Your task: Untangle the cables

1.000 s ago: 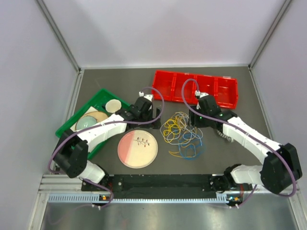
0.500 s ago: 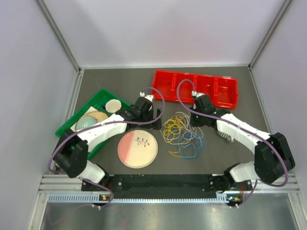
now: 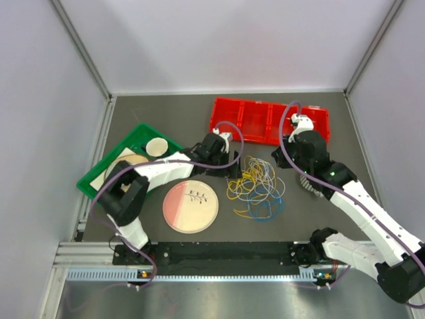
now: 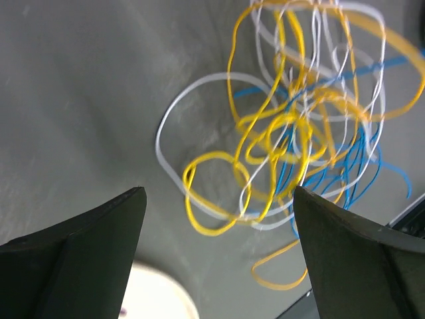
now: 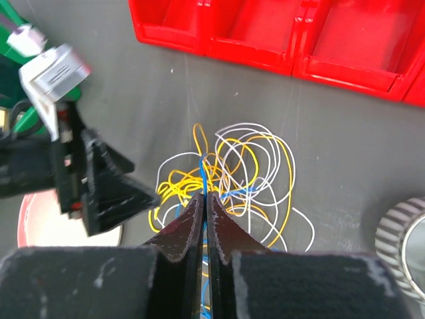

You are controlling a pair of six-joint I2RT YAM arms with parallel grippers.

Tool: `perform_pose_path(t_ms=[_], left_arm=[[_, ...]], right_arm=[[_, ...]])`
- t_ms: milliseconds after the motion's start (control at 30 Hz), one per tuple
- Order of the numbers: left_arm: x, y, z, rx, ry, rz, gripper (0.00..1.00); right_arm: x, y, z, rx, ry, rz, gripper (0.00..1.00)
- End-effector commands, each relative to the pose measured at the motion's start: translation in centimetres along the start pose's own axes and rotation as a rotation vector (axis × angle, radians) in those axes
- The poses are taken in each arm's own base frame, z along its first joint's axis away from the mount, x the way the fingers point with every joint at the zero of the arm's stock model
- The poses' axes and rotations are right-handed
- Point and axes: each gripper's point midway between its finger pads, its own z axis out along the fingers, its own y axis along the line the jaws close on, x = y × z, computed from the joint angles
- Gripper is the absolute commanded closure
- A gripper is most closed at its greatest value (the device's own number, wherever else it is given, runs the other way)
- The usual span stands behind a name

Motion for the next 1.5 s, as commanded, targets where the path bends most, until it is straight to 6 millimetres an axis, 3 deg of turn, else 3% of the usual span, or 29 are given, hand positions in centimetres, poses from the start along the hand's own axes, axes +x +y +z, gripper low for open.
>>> perform_pose_path(t_ms=[0, 33, 167, 200, 267, 300, 333, 500, 533, 667, 733, 900, 1067, 1233, 1367, 1467], left_arm=[[-4.9, -4.1, 1.5, 0.135, -0.093, 0.034, 0.05], [-4.6, -4.2, 2.5, 0.140, -0.077, 0.034, 0.07], [-5.0, -5.9, 3.9, 0.203, -0.061, 0.031, 0.28], [-5.0, -6.2, 4.1, 0.214, -0.058, 0.031, 0.45], [-4.7, -6.3, 4.5, 0.227, -0.049, 0.023, 0.65], [-4.5, -6.1, 4.6, 0.220, -0.043, 0.025, 0.92], [-4.4, -5.8, 4.6, 0.206, -0.045, 0.026, 1.00], [-3.8, -4.7, 3.2, 0.169, -0.058, 0.042, 1.00], [-4.3, -4.9, 2.3, 0.171, -0.080, 0.045, 1.00], [-4.1, -3.3, 0.3, 0.124, -0.116, 0.032, 1.00], [-5.0, -2.8, -1.2, 0.110, -0.161, 0.022, 1.00], [-6.4, -0.7, -4.4, 0.034, -0.252, -0.008, 1.00], [-8.2, 2.7, -6.8, -0.039, -0.342, -0.069, 1.00], [-7.4, 7.0, -6.3, -0.144, -0.262, -0.114, 1.00], [-6.5, 8.2, -5.7, -0.157, -0.232, -0.132, 1.00], [-5.6, 9.0, -5.1, -0.181, -0.202, -0.139, 1.00]], right_arm=[[-0.2, 0.2, -0.5, 0.006, 0.009, 0.014, 1.00], [-0.2, 0.2, -0.5, 0.006, 0.010, 0.017, 1.00], [-0.5, 0.2, -1.1, 0.010, 0.000, 0.025, 1.00], [-0.7, 0.0, -1.3, 0.021, -0.006, 0.027, 1.00], [-1.2, 0.0, -1.8, 0.026, -0.017, 0.028, 1.00], [-1.8, -0.2, -2.3, 0.037, -0.037, 0.029, 1.00], [-2.6, -0.1, -3.0, 0.043, -0.053, 0.031, 1.00], [-7.4, -0.6, -6.8, 0.102, -0.182, 0.008, 1.00], [-9.4, -0.3, -8.3, 0.098, -0.241, 0.013, 1.00], [-13.3, -0.6, -12.2, 0.126, -0.373, -0.005, 1.00], [-15.0, -0.5, -13.7, 0.130, -0.427, -0.002, 1.00], [-17.3, -0.4, -16.1, 0.136, -0.503, 0.003, 1.00], [-18.9, -0.5, -18.3, 0.144, -0.573, 0.036, 1.00], [-20.8, -1.1, -22.4, 0.147, -0.699, 0.101, 1.00], [-21.7, -2.3, -25.8, 0.180, -0.790, 0.128, 1.00], [-21.7, -3.0, -27.1, 0.202, -0.822, 0.129, 1.00]])
